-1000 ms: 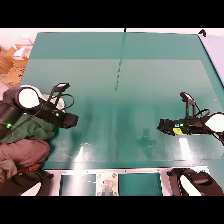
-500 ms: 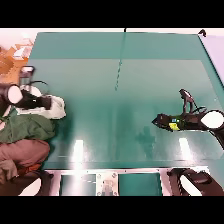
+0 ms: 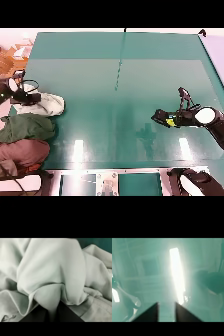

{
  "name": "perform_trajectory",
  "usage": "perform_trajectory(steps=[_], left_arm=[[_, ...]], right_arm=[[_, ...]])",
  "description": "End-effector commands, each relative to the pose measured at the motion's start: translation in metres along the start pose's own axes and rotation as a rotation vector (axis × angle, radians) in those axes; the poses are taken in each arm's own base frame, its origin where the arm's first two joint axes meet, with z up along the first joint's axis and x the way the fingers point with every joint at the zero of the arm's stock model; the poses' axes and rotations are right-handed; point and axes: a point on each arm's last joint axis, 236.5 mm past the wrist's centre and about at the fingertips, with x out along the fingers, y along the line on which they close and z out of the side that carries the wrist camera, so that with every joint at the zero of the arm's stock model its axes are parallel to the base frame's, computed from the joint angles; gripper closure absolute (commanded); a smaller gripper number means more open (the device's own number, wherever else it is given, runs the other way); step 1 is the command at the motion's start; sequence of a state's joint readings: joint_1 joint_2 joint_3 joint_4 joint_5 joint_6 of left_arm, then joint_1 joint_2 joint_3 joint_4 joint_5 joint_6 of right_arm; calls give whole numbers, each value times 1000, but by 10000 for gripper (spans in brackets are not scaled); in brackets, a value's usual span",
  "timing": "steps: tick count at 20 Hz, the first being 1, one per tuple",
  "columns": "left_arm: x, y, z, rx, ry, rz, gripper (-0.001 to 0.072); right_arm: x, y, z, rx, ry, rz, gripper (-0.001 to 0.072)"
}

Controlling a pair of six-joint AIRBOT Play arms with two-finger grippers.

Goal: Fold the shirts.

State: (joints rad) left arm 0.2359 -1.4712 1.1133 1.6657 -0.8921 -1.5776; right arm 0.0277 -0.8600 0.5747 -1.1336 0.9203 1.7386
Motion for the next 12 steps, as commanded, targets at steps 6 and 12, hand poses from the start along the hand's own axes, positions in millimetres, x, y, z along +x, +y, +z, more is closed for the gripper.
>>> perform_trajectory(steps=[6,12], left_arm=[[-190,-181,77,281,-197,-385,685],[-261,-380,-7,543,-220,-696,683]], right_arm=[[-46,11,49,2,-83,18,591],[-71,2,64,24,-100,5,589]])
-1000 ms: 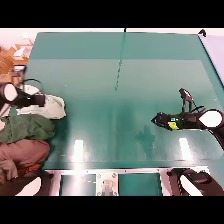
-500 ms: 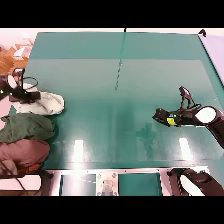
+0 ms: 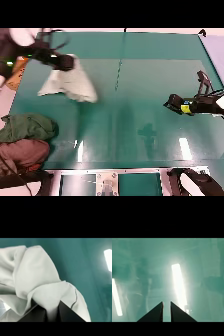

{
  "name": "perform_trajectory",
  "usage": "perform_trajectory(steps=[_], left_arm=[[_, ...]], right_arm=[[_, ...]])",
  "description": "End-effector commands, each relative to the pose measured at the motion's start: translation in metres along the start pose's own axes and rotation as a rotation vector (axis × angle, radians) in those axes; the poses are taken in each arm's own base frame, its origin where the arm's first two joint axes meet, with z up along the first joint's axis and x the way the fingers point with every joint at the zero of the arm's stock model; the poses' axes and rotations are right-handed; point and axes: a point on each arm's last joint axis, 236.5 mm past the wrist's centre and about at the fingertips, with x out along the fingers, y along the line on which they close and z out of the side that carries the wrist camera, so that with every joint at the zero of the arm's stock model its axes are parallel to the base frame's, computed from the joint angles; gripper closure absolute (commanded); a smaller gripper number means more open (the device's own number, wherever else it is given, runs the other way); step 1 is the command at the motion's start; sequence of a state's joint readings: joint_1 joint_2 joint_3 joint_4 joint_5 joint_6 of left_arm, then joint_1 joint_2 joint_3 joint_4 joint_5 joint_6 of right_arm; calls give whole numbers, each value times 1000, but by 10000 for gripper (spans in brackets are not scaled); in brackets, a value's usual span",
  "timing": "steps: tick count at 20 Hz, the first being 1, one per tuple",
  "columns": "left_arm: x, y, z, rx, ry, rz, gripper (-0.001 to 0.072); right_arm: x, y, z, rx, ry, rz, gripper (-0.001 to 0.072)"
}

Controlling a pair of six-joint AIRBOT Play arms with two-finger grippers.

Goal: Fold the shirts.

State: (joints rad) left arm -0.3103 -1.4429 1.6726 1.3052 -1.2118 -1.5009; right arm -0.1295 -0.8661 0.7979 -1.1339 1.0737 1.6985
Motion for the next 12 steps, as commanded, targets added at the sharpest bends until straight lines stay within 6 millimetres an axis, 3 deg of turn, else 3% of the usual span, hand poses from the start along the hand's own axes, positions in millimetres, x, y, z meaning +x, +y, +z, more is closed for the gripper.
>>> perform_trajectory(steps=[1,2,3,4,5,7,9,12], left_arm=[[33,-120,-15,102,39,-182,682],[54,-142,-28,122,77,-206,675],[72,-158,-41,142,110,-224,401],[88,-167,-51,149,138,-231,56],[94,-168,-56,147,156,-229,34],[92,-139,-49,151,160,-165,34],[76,-86,-35,111,174,-76,34],[65,-1,-36,-45,220,2,33]], right_arm=[[-9,-6,2,12,12,-11,576],[-9,-6,2,11,13,-12,524],[-9,-6,2,11,13,-12,451],[-9,-6,2,11,13,-12,397],[-9,-6,2,11,13,-12,364],[-9,-6,2,11,14,-12,336],[-4,-6,-5,11,32,-11,333],[25,-8,-46,32,131,9,304]])
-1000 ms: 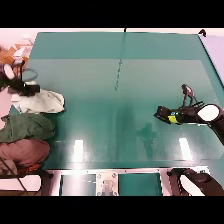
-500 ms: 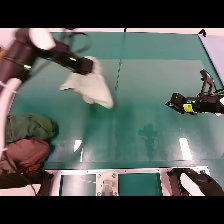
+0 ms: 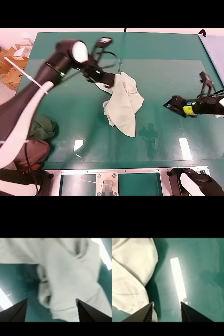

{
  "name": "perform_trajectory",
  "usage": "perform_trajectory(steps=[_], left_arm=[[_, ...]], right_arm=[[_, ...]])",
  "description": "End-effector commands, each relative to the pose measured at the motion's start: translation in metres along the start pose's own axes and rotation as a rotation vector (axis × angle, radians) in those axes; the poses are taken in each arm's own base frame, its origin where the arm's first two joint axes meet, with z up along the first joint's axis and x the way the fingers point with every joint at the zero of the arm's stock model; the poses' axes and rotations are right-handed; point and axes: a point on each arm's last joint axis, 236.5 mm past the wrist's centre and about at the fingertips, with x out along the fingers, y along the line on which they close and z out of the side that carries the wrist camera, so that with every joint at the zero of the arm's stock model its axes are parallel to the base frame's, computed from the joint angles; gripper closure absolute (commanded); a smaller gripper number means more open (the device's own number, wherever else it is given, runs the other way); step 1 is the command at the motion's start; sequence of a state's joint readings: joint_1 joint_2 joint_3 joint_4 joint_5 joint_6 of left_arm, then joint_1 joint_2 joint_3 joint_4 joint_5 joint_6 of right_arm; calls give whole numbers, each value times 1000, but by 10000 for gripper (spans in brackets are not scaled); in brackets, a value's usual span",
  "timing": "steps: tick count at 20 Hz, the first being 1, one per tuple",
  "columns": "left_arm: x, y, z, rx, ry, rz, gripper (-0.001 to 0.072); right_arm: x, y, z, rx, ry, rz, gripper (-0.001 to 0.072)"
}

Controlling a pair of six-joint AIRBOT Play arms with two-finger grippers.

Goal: Fold the shirts.

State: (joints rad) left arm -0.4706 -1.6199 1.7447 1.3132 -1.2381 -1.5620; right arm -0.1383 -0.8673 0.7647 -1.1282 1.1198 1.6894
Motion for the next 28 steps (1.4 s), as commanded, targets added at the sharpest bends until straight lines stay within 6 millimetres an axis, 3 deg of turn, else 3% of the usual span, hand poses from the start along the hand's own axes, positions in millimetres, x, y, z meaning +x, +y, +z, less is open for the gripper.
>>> perform_trajectory(steps=[1,4,6,9,11,12,13,16,18,19,21,23,25,26,28], left_arm=[[-11,84,-14,-164,49,73,34],[10,132,-13,-347,-38,20,33],[39,143,-15,-395,-58,-25,34],[84,137,-9,-458,-73,-128,33],[105,143,-3,-518,-108,-151,33],[110,147,-1,-519,-124,-148,33],[113,148,3,-520,-141,-154,33],[114,153,9,-509,-174,-143,33],[115,154,11,-514,-186,-143,34],[116,152,12,-518,-189,-147,34],[125,143,12,-519,-184,-160,34],[140,125,11,-495,-171,-167,34],[156,101,9,-467,-157,-178,35],[164,88,7,-453,-152,-185,61],[177,61,-2,-419,-109,-210,270]], right_arm=[[36,11,-41,46,91,74,304],[81,42,-81,48,142,206,304],[109,54,-93,47,168,220,305],[146,66,-91,48,222,223,336],[164,69,-87,24,270,219,485],[166,72,-86,3,294,230,623],[161,76,-84,-21,313,250,698],[120,77,-74,-29,362,326,699],[87,63,-51,-38,298,329,699],[73,50,-38,-41,249,305,699],[52,2,-12,15,155,184,698],[43,-43,7,97,91,106,698],[44,-65,21,163,46,82,698],[46,-70,24,174,38,76,698],[51,-73,25,177,38,71,698]])
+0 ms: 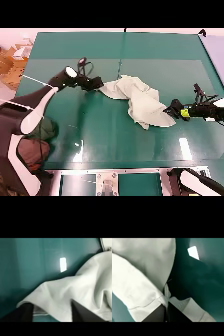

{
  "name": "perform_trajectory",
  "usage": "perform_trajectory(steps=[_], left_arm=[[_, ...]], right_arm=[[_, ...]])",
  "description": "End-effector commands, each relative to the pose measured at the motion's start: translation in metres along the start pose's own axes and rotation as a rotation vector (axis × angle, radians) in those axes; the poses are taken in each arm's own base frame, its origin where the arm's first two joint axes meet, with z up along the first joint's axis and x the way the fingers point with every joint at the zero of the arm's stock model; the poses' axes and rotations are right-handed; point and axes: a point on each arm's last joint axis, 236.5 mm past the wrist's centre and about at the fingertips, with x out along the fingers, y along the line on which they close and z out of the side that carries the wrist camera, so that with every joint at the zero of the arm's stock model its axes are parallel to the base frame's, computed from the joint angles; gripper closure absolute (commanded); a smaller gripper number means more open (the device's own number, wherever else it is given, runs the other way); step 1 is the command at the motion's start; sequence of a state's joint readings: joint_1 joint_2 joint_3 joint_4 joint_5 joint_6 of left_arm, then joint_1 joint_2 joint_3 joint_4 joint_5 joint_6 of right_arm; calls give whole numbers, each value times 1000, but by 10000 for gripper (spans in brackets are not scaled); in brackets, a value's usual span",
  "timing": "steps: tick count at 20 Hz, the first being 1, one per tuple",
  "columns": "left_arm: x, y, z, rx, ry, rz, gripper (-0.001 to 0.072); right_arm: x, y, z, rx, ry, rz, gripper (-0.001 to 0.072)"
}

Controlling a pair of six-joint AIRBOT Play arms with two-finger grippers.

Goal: Fold the shirts.

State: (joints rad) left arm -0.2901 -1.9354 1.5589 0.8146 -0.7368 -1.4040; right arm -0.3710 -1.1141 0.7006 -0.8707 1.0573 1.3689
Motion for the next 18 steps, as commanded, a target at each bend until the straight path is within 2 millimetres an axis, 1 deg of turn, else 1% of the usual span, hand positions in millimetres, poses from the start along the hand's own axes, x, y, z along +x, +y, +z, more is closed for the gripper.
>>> perform_trajectory(steps=[1,2,3,4,5,6,7,8,9,10,11,12,13,14,15,17,18], left_arm=[[25,-26,-36,68,76,-23,423],[25,-31,-43,105,102,-33,689],[21,-35,-42,135,115,-40,683],[10,-38,-34,160,119,-41,684],[-6,-40,-20,183,110,-38,684],[-30,-39,3,197,76,-13,685],[-59,-37,29,205,29,20,685],[-98,-36,56,218,-32,53,685],[-138,-44,79,234,-98,59,685],[-180,-57,99,255,-171,52,685],[-227,-76,116,289,-254,45,685],[-275,-98,127,332,-338,38,685],[-318,-121,132,380,-416,33,684],[-365,-147,132,434,-503,26,684],[-408,-165,129,473,-587,34,684],[-486,-198,110,543,-747,59,684],[-522,-205,98,579,-821,113,684]], right_arm=[[-3,-23,13,37,-40,-41,698],[-2,-24,16,37,-50,-45,698],[-4,-25,20,35,-66,-49,698],[-7,-25,26,26,-81,-49,699],[-14,-24,34,17,-104,-48,699],[-24,-22,44,14,-131,-44,699],[-41,-16,56,4,-167,-35,699],[-61,-7,68,-9,-206,-19,699],[-86,10,82,-30,-258,12,699],[-112,30,92,-58,-312,50,699],[-142,55,102,-104,-379,88,699],[-172,81,108,-161,-449,112,699],[-207,108,111,-233,-532,124,699],[-241,133,111,-301,-614,130,699],[-278,160,106,-374,-703,133,699],[-347,206,86,-504,-876,129,699],[-378,224,73,-555,-960,123,699]])
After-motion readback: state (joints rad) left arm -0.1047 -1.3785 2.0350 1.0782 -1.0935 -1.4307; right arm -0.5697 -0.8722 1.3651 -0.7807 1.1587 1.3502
